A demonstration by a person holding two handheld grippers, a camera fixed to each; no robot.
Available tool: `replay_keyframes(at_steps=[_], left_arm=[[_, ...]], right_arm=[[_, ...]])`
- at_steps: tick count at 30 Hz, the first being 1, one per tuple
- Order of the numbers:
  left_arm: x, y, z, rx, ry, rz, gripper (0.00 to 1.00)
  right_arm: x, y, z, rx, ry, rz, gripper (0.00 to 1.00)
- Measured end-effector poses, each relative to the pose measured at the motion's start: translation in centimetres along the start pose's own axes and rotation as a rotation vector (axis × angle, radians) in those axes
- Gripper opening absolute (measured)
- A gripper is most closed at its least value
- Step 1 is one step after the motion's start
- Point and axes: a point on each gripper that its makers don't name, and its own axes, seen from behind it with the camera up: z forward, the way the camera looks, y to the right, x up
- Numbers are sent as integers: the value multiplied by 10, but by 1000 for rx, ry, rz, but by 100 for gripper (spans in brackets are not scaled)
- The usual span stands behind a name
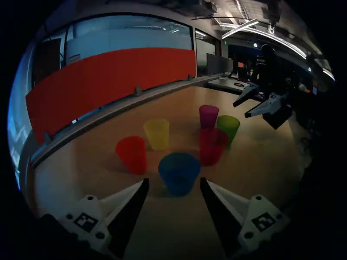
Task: Pour water
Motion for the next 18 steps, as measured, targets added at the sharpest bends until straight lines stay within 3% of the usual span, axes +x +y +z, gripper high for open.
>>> replay_keyframes(at_steps=[18], left_arm=[[-32, 6, 28, -66, -98, -13, 87]], right_arm=[[-29, -2, 26, 27, -63, -7, 100]])
